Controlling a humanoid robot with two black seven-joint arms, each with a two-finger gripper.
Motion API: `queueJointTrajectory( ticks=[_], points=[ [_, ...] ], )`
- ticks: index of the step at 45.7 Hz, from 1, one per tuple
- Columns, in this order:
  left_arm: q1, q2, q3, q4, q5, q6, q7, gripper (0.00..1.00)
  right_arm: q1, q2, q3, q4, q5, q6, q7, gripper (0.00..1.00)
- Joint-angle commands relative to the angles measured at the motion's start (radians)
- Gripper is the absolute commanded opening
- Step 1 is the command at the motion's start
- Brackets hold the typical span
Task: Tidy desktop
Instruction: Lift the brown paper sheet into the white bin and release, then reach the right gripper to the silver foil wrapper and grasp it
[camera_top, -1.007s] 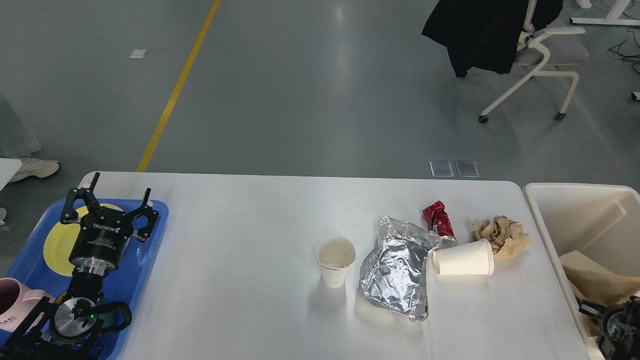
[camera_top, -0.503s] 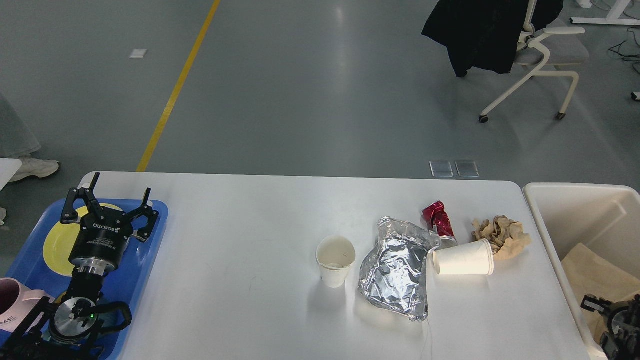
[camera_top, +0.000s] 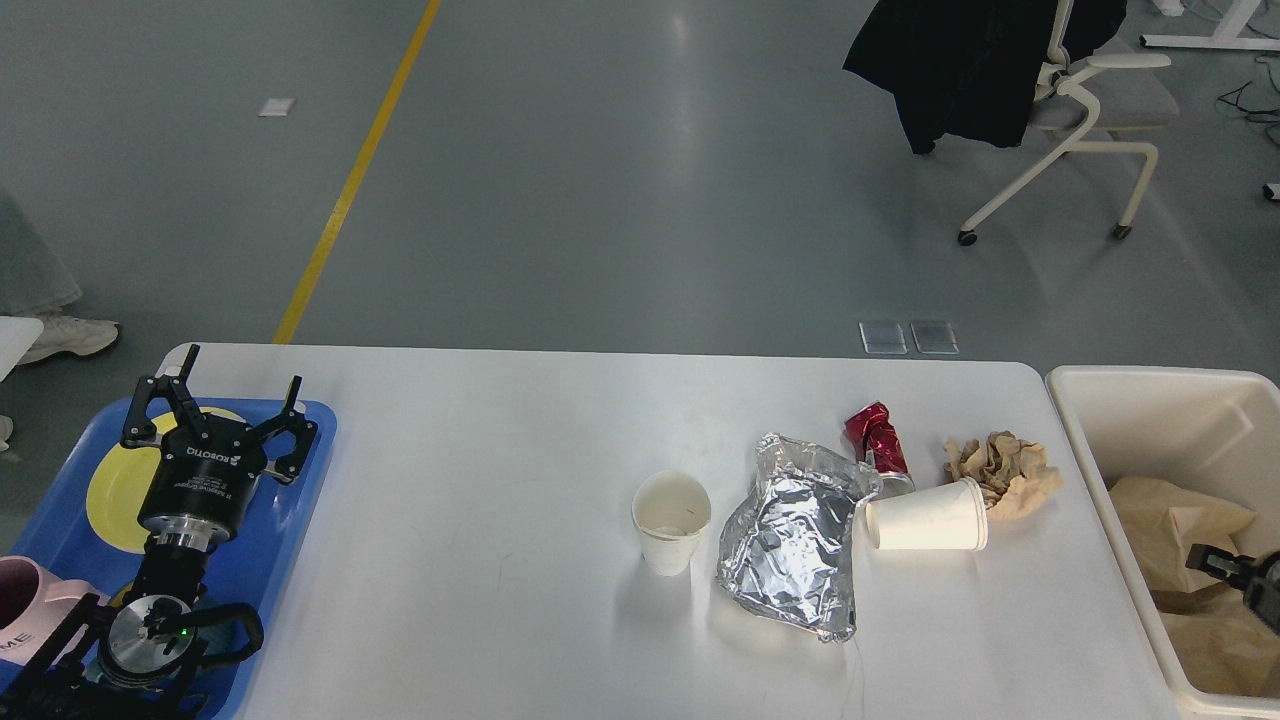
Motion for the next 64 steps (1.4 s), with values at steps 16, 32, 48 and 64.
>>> queueJointTrajectory(
  ticks=[16, 32, 48, 64],
  points=[
    [0.000, -0.001, 0.001, -0.001, 0.000, 0.000, 0.000, 0.96, 1.081, 0.051, -0.384, 0.759, -0.070, 0.632, -0.085, 1.00],
    [0.000, 0.001, 0.000, 0.000, -0.001, 0.001, -0.001, 0.96, 1.643, 0.186, -0.458, 1.269, 0.134, 0.620, -0.067, 0.98],
    [0.000, -0.001, 0.001, 0.000, 0.000, 0.001, 0.000, 0.96, 1.714, 0.244, -0.521, 1.322, 0.191, 0.626, 0.037, 0.99],
    [0.000, -0.001, 0.000, 0.000, 0.000, 0.001, 0.000, 0.96, 1.481, 0.254, -0.423, 1.237, 0.201, 0.487, 0.037, 0.99]
  ],
)
